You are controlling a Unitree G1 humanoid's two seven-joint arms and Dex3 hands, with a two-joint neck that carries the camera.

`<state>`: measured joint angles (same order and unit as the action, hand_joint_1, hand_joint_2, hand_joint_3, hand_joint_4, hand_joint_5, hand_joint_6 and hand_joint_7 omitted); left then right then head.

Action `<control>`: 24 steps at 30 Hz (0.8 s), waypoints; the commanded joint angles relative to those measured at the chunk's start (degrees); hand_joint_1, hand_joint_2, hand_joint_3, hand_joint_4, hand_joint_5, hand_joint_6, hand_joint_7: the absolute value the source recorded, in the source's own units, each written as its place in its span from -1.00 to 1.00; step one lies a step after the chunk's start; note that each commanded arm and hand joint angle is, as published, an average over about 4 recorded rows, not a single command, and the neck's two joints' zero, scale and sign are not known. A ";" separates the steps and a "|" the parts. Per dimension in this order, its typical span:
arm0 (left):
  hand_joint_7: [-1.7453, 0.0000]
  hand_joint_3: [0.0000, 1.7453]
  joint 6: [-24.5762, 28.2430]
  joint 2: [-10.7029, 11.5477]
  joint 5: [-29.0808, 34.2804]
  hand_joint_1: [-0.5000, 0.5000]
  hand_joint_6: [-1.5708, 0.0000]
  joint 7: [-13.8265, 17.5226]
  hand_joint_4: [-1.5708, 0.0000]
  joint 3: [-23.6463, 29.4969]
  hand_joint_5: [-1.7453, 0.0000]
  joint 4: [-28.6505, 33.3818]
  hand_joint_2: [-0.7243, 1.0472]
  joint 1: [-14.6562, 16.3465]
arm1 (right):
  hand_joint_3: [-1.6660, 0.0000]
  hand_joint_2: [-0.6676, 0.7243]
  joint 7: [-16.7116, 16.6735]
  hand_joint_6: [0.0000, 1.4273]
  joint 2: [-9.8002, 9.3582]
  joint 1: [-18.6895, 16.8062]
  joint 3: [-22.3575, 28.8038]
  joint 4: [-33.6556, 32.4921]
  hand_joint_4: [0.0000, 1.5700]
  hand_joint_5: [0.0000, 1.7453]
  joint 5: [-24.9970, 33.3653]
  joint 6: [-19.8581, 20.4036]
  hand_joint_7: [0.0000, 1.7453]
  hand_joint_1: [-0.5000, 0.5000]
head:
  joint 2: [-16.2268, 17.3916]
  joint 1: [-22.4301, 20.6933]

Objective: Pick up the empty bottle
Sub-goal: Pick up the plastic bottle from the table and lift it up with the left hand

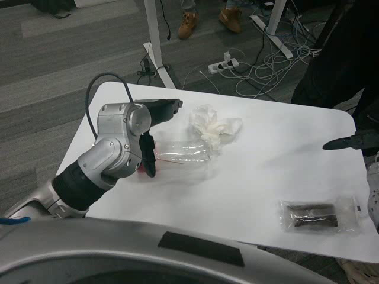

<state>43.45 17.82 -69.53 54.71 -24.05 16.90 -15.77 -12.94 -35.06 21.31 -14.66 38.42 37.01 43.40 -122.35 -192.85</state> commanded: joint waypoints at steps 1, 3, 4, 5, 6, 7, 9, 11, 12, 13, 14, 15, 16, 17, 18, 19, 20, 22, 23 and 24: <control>0.84 -1.00 -2.93 -0.99 -3.11 -1.00 1.00 0.04 1.00 2.43 -0.06 -3.10 0.00 2.06 | 1.00 0.64 -0.07 -1.00 0.25 0.53 0.16 0.48 -0.96 -1.00 0.17 0.19 -1.00 -0.92 | -0.10 0.21; 0.84 -1.00 -3.33 -0.99 -3.50 -1.00 1.00 0.04 1.00 1.90 -0.06 -4.50 0.00 2.37 | 1.00 0.64 -0.07 -1.00 0.25 0.62 0.21 0.52 -0.96 -1.00 0.22 0.19 -1.00 -0.92 | -0.08 0.22; 0.84 -1.00 -3.48 -0.97 -3.64 -1.00 1.00 0.04 1.00 1.68 -0.06 -4.90 0.00 2.43 | 1.00 0.64 -0.07 -1.00 0.25 0.64 0.23 0.52 -0.96 -1.00 0.24 0.19 -1.00 -0.92 | -0.08 0.19; 0.84 -1.00 -3.83 -0.95 -4.12 -1.00 1.00 0.04 1.00 1.29 -0.06 -5.67 0.03 2.54 | 1.00 0.64 -0.07 -1.00 0.25 0.66 0.25 0.52 -0.96 -1.00 0.26 0.19 -1.00 -0.92 | -0.08 0.24; 0.84 -1.00 -4.03 -0.95 -4.47 -1.00 1.00 0.04 1.00 1.11 -0.06 -6.04 0.05 2.59 | 1.00 0.64 -0.07 -1.00 0.25 0.66 0.25 0.52 -0.96 -1.00 0.26 0.19 -1.00 -0.92 | -0.10 0.28; 0.84 -1.00 -4.47 -0.95 -4.82 -1.00 1.00 0.04 1.00 0.63 -0.06 -7.08 0.05 2.81 | 1.00 0.64 -0.07 -1.00 0.28 0.66 0.25 0.50 -0.96 -1.00 0.28 0.19 -1.00 -0.92 | -0.15 0.37; 0.84 -1.00 -5.15 -0.97 -5.04 -1.00 1.00 0.06 1.00 -0.49 -0.06 -9.14 0.05 3.40 | 1.00 0.64 -0.07 -1.00 0.32 0.66 0.27 0.43 -0.96 -1.00 0.37 0.19 -1.00 -0.92 | -0.25 0.49; 0.84 -1.00 -5.39 -1.01 -4.78 -1.00 1.00 0.11 1.00 -1.46 -0.06 -10.55 0.08 3.97 | 1.00 0.64 -0.07 -1.00 0.34 0.66 0.32 0.37 -0.96 -1.00 0.48 0.19 -1.00 -0.92 | -0.33 0.42; 0.84 -1.00 -5.39 -1.03 -4.65 -1.00 1.00 0.13 1.00 -1.79 -0.06 -10.92 0.10 4.17 | 1.00 0.64 -0.07 -1.00 0.34 0.66 0.34 0.34 -0.96 -1.00 0.52 0.19 -1.00 -0.92 | -0.34 0.38; 0.84 -1.00 -5.39 -0.95 -4.49 -1.00 1.00 0.13 1.00 -2.34 -0.06 -11.25 0.10 4.56 | 1.00 0.64 -0.07 -1.00 0.34 0.66 0.36 0.28 -0.96 -1.00 0.54 0.19 -1.00 -0.92 | -0.37 0.33; 0.84 -1.00 -5.39 -0.86 -4.34 -1.00 1.00 0.13 1.00 -2.89 -0.06 -11.58 0.10 4.96 | 1.00 0.64 -0.07 -1.00 0.34 0.66 0.38 0.21 -0.96 -1.00 0.57 0.19 -1.00 -0.92 | -0.64 0.20; 0.84 -1.00 -5.39 -0.62 -4.19 -1.00 1.00 0.13 1.00 -3.77 -0.06 -12.02 0.10 5.44 | 1.00 0.64 -0.07 -1.00 0.34 0.66 0.38 0.15 -0.96 -1.00 0.59 0.19 -1.00 -0.92 | -0.80 0.15; 0.84 -0.98 -5.39 -0.24 -4.03 -1.00 1.00 0.13 1.00 -5.00 -0.06 -12.57 0.13 6.01 | 1.00 0.64 -0.07 -1.00 0.34 0.64 0.38 0.04 -0.96 -1.00 0.61 0.19 -1.00 -0.92 | -0.95 0.08; 0.84 -0.95 -5.39 0.04 -4.03 -1.00 1.00 0.13 1.00 -5.68 -0.06 -12.79 0.15 6.19 | 1.00 0.64 -0.07 -1.00 0.34 0.62 0.36 -0.01 -0.96 -1.00 0.61 0.19 -1.00 -0.92 | -1.11 0.01; 0.82 -0.95 -5.37 0.35 -4.10 -1.00 1.00 0.11 1.00 -6.67 -0.06 -13.23 0.20 6.48 | 1.00 0.64 -0.07 -1.00 0.34 0.60 0.34 -0.07 -0.96 -1.00 0.61 0.19 -1.00 -0.92 | -1.05 0.08; 0.80 -0.93 -5.57 0.44 -4.43 -1.00 1.00 0.00 1.00 -7.44 -0.06 -13.75 0.28 6.81 | 1.00 0.64 -0.07 -1.00 0.34 0.58 0.34 -0.16 -0.96 -1.00 0.61 0.19 -1.00 -0.92 | -1.08 0.06; 0.76 -0.93 -5.77 0.39 -4.76 -1.00 1.00 -0.11 1.00 -7.85 -0.06 -14.17 0.38 7.05 | 1.00 0.66 -0.07 -1.00 0.34 0.58 0.34 -0.20 -0.95 -1.00 0.61 0.19 -1.00 -0.94 | -1.13 0.04; 0.70 -0.90 -6.89 0.11 -6.01 -1.00 1.00 -0.73 1.00 -8.45 -0.12 -14.96 0.60 7.79 | 1.00 0.68 -0.07 -1.00 0.39 0.58 0.40 -0.34 -0.94 -1.00 0.61 0.24 -1.00 -0.96 | -1.20 0.01; 0.66 -0.90 -7.37 -0.02 -6.41 -1.00 1.00 -0.99 1.00 -8.47 -0.15 -15.07 0.70 8.04 | 1.00 0.68 -0.07 -1.00 0.41 0.58 0.45 -0.38 -0.94 -1.00 0.61 0.26 -1.00 -0.96 | -1.32 0.06; 0.60 -0.88 -8.05 -0.37 -6.84 -1.00 1.00 -1.36 1.00 -8.27 -0.21 -15.27 0.75 8.45 | 1.00 0.66 -0.07 -1.00 0.45 0.58 0.51 -0.45 -0.95 -1.00 0.61 0.28 -1.00 -0.94 | -1.39 0.09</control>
<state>36.84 18.31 -78.58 51.37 -31.07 4.82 -12.20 -12.94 -35.01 21.47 -14.66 38.41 37.45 43.39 -123.66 -192.79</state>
